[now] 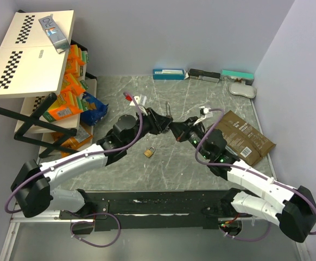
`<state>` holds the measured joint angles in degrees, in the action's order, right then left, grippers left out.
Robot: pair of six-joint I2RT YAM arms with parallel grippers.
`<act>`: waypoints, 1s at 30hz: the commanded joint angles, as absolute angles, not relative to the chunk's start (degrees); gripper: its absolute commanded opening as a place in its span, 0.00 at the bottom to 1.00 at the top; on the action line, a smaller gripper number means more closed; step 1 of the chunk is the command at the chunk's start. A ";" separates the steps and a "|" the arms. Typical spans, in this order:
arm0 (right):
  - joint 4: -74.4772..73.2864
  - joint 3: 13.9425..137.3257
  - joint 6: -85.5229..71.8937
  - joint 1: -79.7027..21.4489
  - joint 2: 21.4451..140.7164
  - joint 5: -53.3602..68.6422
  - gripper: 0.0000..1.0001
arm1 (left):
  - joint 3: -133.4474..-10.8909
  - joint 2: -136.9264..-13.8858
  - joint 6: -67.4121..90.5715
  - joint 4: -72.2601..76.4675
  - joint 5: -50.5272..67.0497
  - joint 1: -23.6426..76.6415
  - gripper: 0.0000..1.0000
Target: Unlock with the key
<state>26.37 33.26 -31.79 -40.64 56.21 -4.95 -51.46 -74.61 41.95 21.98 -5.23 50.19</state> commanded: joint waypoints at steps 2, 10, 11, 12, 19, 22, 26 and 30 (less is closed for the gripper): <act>38.32 33.84 -34.62 -36.74 51.51 -13.10 0.00 | -47.02 -72.07 43.33 10.29 7.65 54.49 0.01; 37.36 33.49 -36.56 -36.56 50.80 -12.04 0.00 | -46.85 -70.58 42.54 8.53 6.86 55.20 0.01; 37.18 33.49 -36.65 -36.56 50.80 -11.87 0.00 | -46.85 -70.58 42.54 8.35 6.68 55.37 0.01; 36.66 33.57 -36.65 -36.56 50.80 -11.78 0.00 | -46.76 -70.49 42.54 8.09 6.07 55.28 0.01; 30.33 34.63 -33.93 -36.65 51.07 -7.21 0.16 | -47.81 -69.96 43.33 6.51 0.18 55.28 0.01; 27.43 32.44 -33.57 -36.74 49.75 -5.19 0.34 | -48.95 -70.49 44.30 6.15 -3.68 54.67 0.01; 24.71 29.63 -34.01 -36.91 47.99 -2.55 0.51 | -50.45 -72.68 44.91 6.85 -4.49 53.18 0.01; 22.60 25.32 -35.15 -37.09 44.75 -1.15 0.59 | -50.80 -74.70 45.88 9.22 -2.90 50.37 0.01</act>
